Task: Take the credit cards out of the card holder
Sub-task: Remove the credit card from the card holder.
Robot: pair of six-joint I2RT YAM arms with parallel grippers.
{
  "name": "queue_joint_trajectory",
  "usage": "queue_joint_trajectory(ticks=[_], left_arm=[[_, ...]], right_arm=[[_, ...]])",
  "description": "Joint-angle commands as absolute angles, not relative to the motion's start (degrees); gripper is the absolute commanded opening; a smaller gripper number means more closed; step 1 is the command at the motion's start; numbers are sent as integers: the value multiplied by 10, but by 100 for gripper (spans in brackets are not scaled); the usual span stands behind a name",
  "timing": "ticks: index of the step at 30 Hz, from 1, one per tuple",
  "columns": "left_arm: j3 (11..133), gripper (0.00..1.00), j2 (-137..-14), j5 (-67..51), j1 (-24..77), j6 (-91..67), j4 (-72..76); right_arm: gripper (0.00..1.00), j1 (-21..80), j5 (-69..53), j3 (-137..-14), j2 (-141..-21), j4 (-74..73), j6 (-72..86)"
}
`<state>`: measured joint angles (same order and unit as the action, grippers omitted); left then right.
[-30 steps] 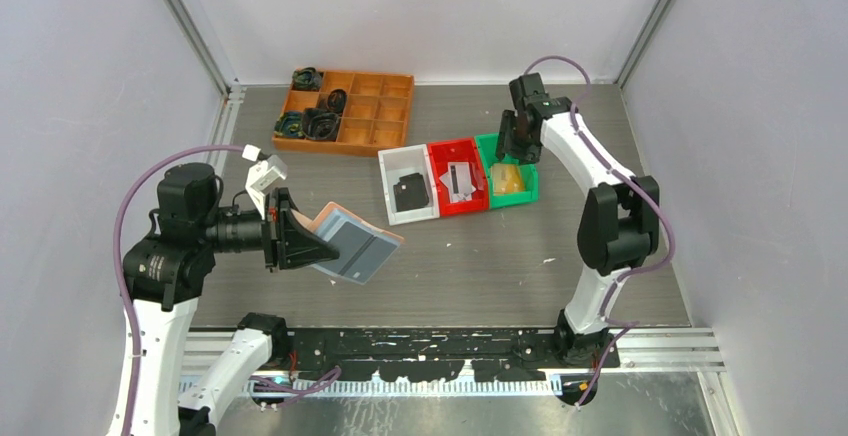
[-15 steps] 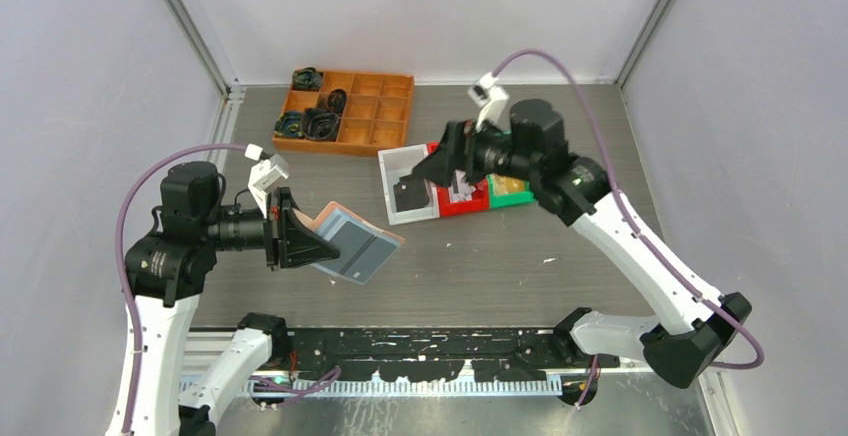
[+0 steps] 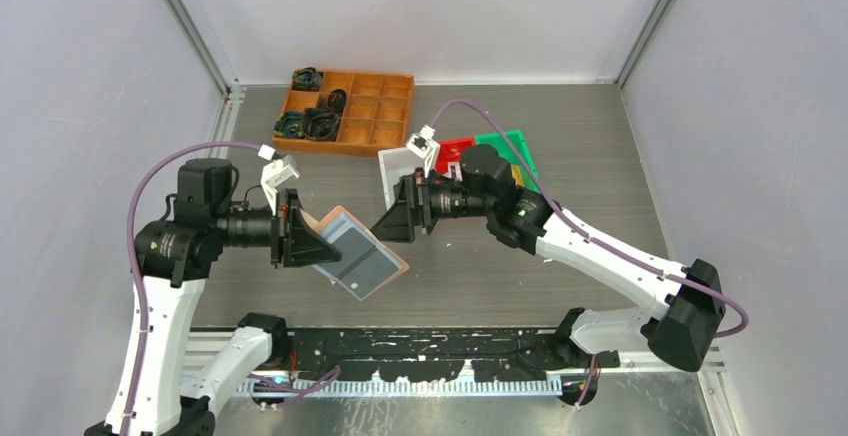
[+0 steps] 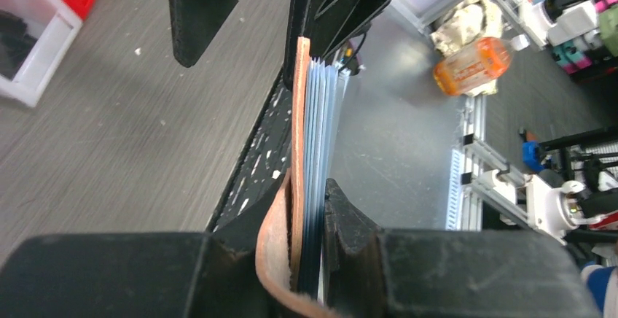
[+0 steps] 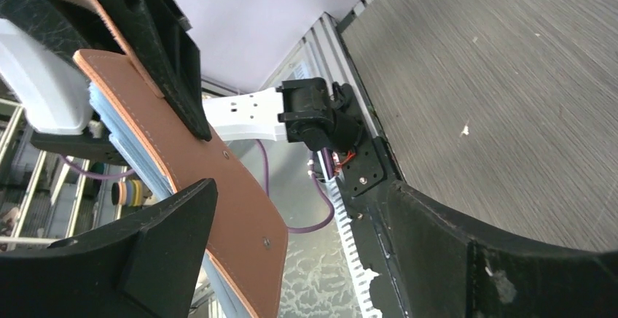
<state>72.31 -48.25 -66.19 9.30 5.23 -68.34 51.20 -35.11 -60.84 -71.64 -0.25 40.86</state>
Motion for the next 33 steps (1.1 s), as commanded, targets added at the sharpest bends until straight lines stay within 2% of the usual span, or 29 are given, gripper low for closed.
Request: queue_joint_trajectory(ticks=[1,8,15,19,23,26,31,33], left_arm=[[716,10,-507,-566,90,151,-716],[725,11,-531,-578,90,181,-750],[719,13,-508,-551,90,208,-744],[731,8,-496,-577,90,211,-753],[741,6,-485,-623,90,204,-760],[742,6,-477,-642,90,179,-747],[738,6,-473,-658,90,124,-715],[737,6,-475,-678,90,96,-703]], right_arm=[[91,530,-329,-624,-722,-17,409],[88,534,-336,-605,-747,49,451],[86,534,-334,-597,-731,37,448],[87,534,-316,-583,-700,34,446],[90,531,-343,-526,-659,134,490],[91,530,-345,-508,-638,149,503],[91,539,-360,-476,-640,290,578],[91,553,-355,-481,-650,291,571]])
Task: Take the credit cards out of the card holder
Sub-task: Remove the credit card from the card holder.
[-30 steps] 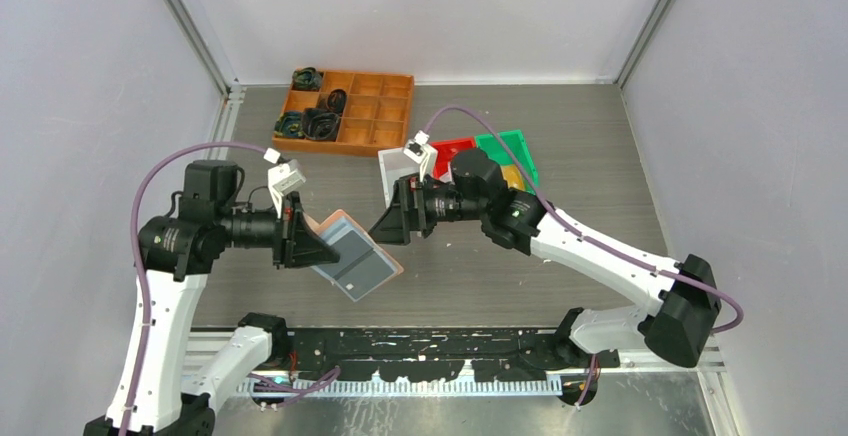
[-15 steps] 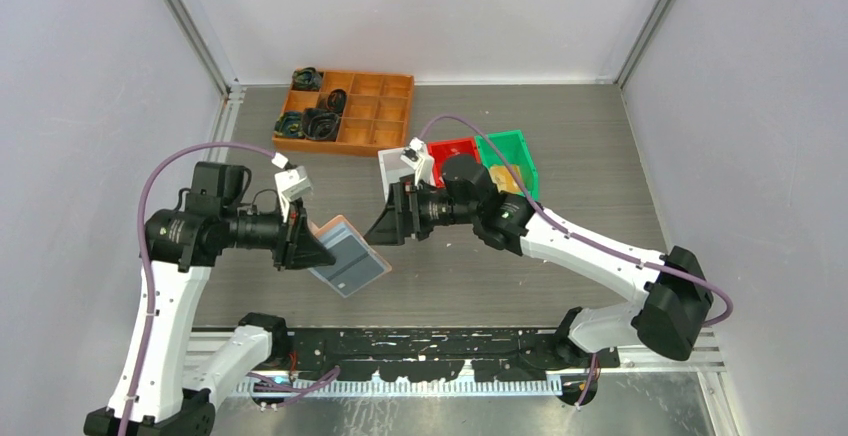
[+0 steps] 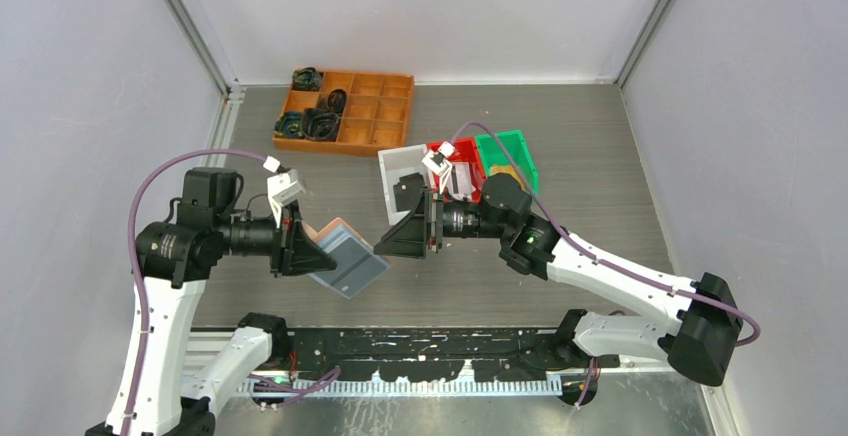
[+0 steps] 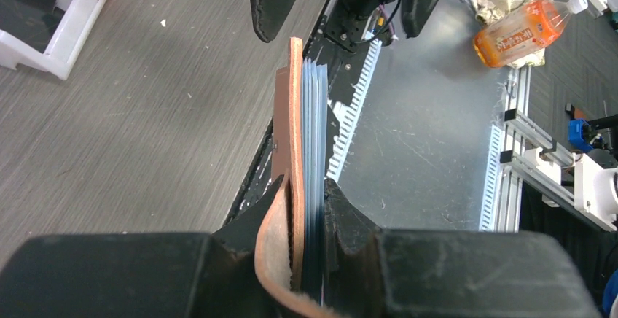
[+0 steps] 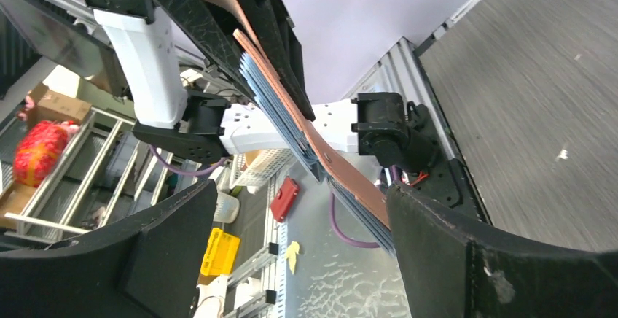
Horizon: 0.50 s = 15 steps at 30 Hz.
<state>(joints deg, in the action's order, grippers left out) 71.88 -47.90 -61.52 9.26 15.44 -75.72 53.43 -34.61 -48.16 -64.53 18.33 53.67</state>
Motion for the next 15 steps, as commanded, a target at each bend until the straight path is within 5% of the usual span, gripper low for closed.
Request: queue_joint_trajectory(ticks=[1,9,15], left_arm=[[736,6,-475,-689,90,76,-692],[731,6,-476,-721,90,-34,-619],[719,15,-474,-680,90,-15,-622]], right_arm=[[91,560,-356,-489,-656,281,562],[76,587,-367,-500,-673,306,560],[31,589,-358,-519,-689,288,577]])
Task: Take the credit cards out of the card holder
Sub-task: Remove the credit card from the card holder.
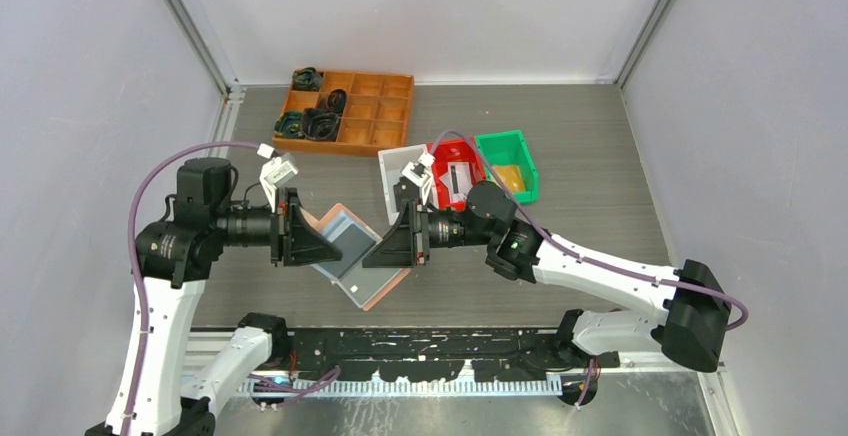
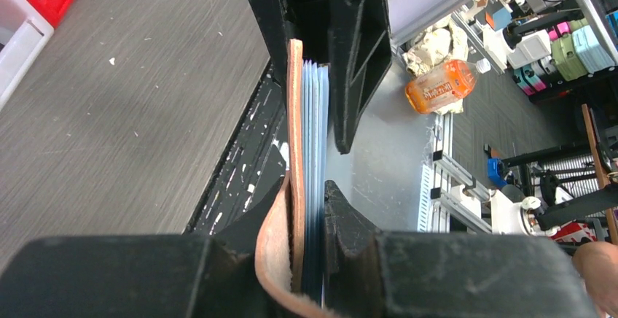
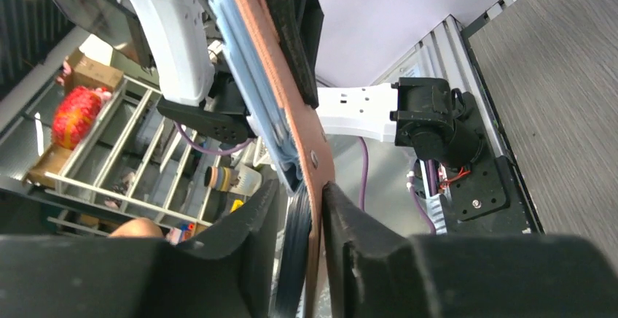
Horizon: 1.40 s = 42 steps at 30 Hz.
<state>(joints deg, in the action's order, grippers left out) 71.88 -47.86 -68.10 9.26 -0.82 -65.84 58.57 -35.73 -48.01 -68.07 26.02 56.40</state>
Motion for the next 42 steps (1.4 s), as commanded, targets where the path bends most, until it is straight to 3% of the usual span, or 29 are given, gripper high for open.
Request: queue_joint_trajectory(ticks=[1,4,6,10,12,17,19,28,42], left_arm=[[719,18,-472,-672,90,-6,-627],[716,21,-468,-639,90,22,-634],[712,22,-465,-616,90,31,-633],[709,22,-461,-602,90,40,-631],[708,24,-459,-604,90,40,-632],[719,41,-463,-628,90,15,-637],[724,47,-467,-646,90,-6,-637],[743,47,-485,-753,89,-155,-567],[711,24,-459,-735,89,-217,-484]], right_arm=[[30,590,-355,-522,-691,280,578],[32,589,-343,-517,-702,293,598],[54,589,-338,-513,-711,313,613],[59,589,-332,-513,-730,354,638],[50,589,-324,-513,-740,373,654],[19,590,-303,-505,-735,360,641],[12,590,-292,-490,-723,358,630],[7,590,-268,-447,-666,322,578],[6,590,-280,-449,-653,324,578]])
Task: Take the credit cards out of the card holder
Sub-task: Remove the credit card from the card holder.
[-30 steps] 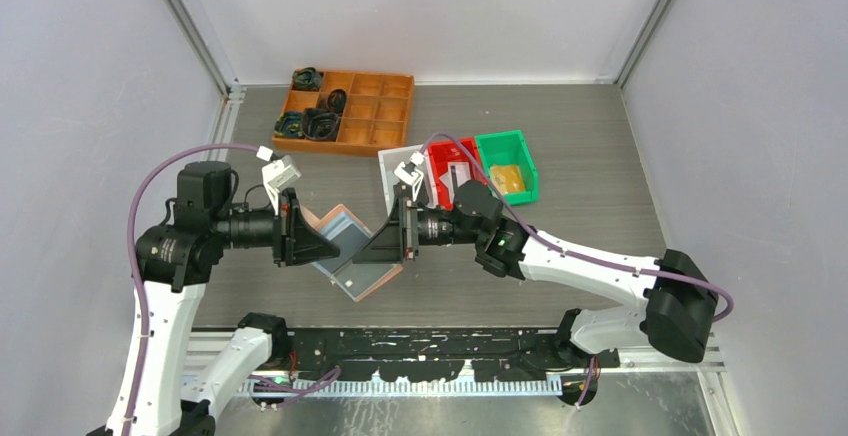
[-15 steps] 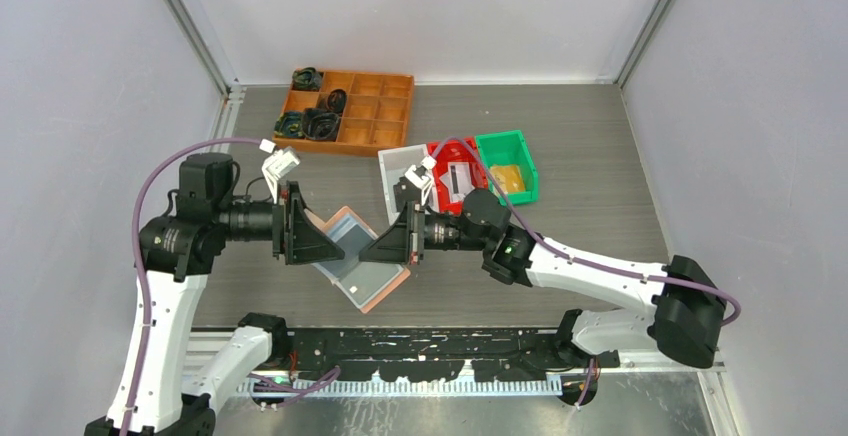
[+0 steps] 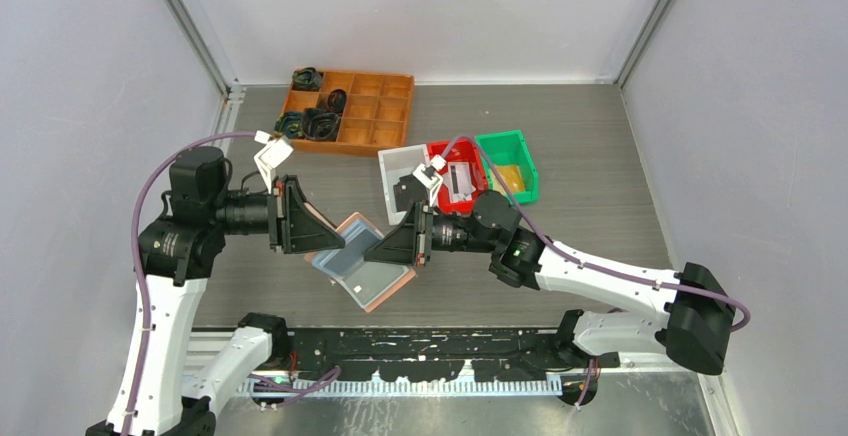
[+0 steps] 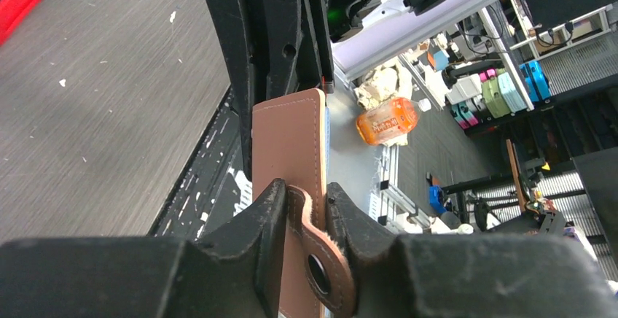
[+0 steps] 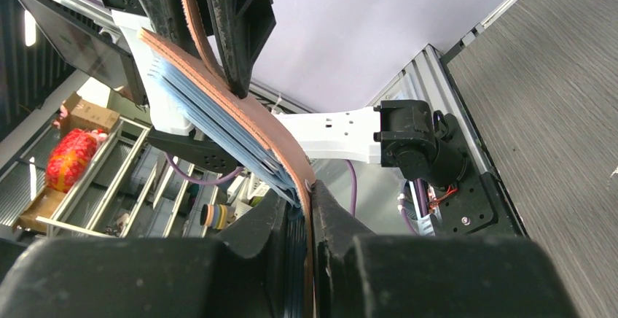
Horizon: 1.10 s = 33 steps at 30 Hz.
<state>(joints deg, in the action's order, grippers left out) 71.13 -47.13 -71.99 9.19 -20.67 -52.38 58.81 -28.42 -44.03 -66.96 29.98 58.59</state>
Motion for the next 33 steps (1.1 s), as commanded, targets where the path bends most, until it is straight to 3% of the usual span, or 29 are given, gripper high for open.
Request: queue_joint_trajectory(ticks=[1,7,12,15,26,33], left_arm=[[713,21,-456,-721,89,-196,-495],[720,14,-458,-678,89,-109,-558],[719,1,-458,-687,88,-150,-518],[715,0,-452,-689,88,-166,-498],[712,0,-454,-721,89,-254,-439],[723,0,-442,-666,89,-162,-483]], right_arm=[[6,590,-282,-450,-653,325,581],[8,589,-295,-447,-648,341,579],[25,590,-300,-437,-646,351,578],[30,589,-301,-436,-652,353,578],[27,590,-289,-439,-658,304,546],[52,590,-299,-432,-643,277,527]])
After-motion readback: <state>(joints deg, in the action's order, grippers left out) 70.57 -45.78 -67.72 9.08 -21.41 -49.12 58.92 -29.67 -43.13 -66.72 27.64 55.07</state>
